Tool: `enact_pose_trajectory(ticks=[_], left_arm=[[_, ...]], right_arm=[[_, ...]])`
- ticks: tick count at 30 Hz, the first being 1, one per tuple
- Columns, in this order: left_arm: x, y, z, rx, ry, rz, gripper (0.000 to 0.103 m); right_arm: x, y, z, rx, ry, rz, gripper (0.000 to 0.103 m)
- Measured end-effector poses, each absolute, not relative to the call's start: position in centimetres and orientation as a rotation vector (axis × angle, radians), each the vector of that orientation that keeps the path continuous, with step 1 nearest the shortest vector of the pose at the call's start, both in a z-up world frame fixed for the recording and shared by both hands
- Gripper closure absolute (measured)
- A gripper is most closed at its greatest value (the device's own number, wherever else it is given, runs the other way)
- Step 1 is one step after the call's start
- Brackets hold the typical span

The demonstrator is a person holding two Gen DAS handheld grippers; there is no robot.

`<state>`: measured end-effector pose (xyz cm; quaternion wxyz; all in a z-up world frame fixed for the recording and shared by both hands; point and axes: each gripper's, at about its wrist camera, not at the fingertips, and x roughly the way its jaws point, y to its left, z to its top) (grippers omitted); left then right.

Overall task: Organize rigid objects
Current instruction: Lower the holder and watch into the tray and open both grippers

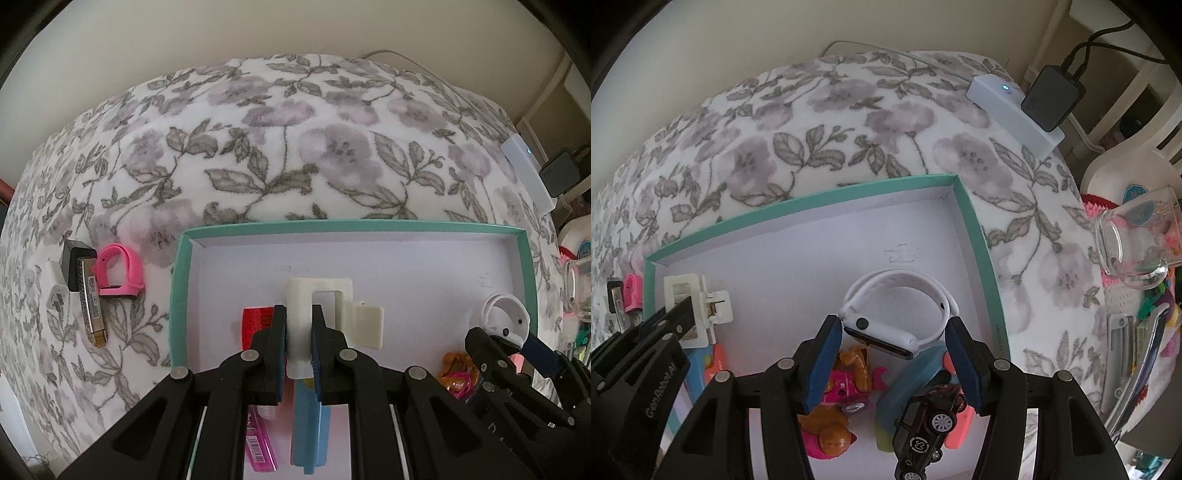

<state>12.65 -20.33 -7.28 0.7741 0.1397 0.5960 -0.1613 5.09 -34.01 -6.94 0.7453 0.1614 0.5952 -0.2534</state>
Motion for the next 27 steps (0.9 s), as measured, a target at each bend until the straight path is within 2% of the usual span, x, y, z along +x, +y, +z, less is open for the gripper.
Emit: enact_pose_trajectory(ticks=[4, 6, 7, 9, 16, 17, 21, 24, 25, 27], left_arm=[[12.7, -20.3, -7.1, 0.302, 1.291, -0.349, 0.081], [12.7, -20.3, -7.0, 0.303, 1.289, -0.349, 0.073], [12.7, -20.3, -6.9, 0.301, 1.288, -0.350, 0.072], [12.8, -20.2, -6.8, 0.296, 1.290, -0.349, 0.069], [13.3, -19.5, -6.2, 0.270, 1.290, -0.347, 0.062], [13.4, -19.3, -5.9, 0.264, 1.285, -0.345, 0.059], [13.6, -18.7, -4.8, 0.248, 1.258, -0.331, 0.045], [13.9, -18.1, -4.1, 0.236, 1.243, -0.316, 0.034], [14.0, -17.9, -3.9, 0.233, 1.238, -0.311, 0.033], [14.3, -17.4, -3.8, 0.224, 1.234, -0.295, 0.017]], right_arm=[[5.1, -34.0, -7.3, 0.350, 1.316, -0.560, 0.039], [5.1, -34.0, -7.5, 0.352, 1.319, -0.560, 0.039], [5.1, -34.0, -7.5, 0.352, 1.318, -0.563, 0.038], [5.1, -34.0, -7.6, 0.354, 1.313, -0.566, 0.027], [5.2, -34.1, -6.2, 0.371, 1.286, -0.555, 0.027], [5.2, -34.2, -5.8, 0.372, 1.278, -0.553, 0.027], [4.6, -33.9, -4.3, 0.377, 1.235, -0.554, 0.015], [4.7, -33.9, -3.3, 0.380, 1.209, -0.552, 0.015], [4.7, -33.9, -3.1, 0.384, 1.202, -0.550, 0.015], [4.8, -33.7, -3.1, 0.393, 1.193, -0.548, 0.014]])
